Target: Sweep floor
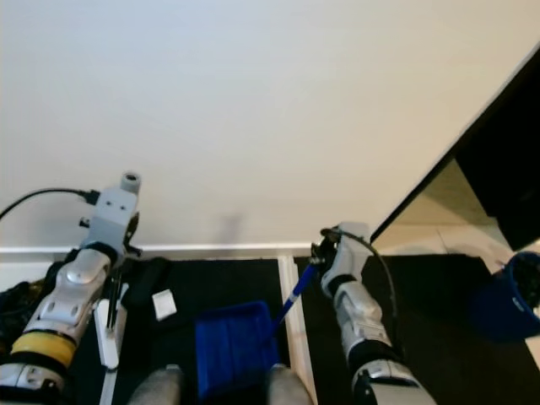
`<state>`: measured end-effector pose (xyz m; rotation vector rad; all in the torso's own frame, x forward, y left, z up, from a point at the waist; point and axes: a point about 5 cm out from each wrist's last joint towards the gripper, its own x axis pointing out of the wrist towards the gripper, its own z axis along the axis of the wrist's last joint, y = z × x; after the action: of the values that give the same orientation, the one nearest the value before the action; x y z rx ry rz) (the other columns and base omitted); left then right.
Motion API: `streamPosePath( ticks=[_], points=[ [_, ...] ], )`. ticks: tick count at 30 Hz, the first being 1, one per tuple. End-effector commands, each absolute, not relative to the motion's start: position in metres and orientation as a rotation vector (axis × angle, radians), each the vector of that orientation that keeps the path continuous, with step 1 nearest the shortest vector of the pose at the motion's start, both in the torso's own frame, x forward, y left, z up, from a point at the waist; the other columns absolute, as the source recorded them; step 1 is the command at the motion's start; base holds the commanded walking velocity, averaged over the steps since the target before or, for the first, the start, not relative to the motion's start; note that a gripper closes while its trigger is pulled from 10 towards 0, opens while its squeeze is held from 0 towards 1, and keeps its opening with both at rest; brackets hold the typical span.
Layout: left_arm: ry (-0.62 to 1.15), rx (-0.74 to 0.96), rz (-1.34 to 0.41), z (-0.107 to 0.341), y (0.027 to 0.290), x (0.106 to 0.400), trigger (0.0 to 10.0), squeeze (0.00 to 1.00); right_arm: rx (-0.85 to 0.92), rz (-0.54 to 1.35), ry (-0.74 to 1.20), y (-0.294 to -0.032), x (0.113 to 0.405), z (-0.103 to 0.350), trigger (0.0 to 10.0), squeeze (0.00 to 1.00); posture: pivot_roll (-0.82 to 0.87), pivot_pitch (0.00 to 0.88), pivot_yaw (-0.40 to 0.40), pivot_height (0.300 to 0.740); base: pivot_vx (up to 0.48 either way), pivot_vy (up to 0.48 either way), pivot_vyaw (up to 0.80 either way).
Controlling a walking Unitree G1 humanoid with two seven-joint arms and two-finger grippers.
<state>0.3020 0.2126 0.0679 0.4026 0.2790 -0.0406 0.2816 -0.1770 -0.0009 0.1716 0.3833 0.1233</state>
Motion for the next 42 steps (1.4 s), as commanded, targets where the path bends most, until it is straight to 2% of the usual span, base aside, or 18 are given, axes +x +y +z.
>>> streamPosePath(
  ticks=[1,4,9,20,31,42],
  points=[
    [0.267,0.425,-0.058,0.071,0.211,0.305,10.0,0.00,0.212,0.120,0.461,-0.174,0.270,-0.015,10.0,0.00,0.12,0.042,-0.070,0.740,0.000,0.480,0.00],
    [0.263,0.427,-0.061,0.072,0.210,0.307,10.0,0.00,0.211,0.122,0.454,-0.173,0.270,-0.015,10.0,0.00,0.12,0.039,-0.070,0.740,0.000,0.462,0.00],
    [0.255,0.468,-0.077,0.073,0.207,0.310,10.0,0.00,0.209,0.112,0.428,-0.176,0.272,-0.011,10.0,0.00,0.11,0.031,-0.066,0.740,0.000,0.000,0.00],
    [0.250,0.470,-0.086,0.074,0.203,0.312,10.0,0.00,0.201,0.078,0.347,-0.191,0.286,0.006,10.0,0.00,0.11,0.028,-0.065,0.740,0.000,-0.480,0.00],
    [0.251,0.458,-0.030,0.072,0.214,0.309,10.0,0.00,0.158,0.016,0.318,-0.227,0.290,0.019,10.0,0.00,0.11,0.041,-0.068,0.740,0.000,-0.026,0.00],
    [0.254,0.469,0.021,0.074,0.228,0.310,10.0,0.00,0.129,-0.045,0.258,-0.243,0.298,0.034,10.0,0.00,0.11,0.039,-0.071,0.740,0.000,0.000,0.00]
  ],
)
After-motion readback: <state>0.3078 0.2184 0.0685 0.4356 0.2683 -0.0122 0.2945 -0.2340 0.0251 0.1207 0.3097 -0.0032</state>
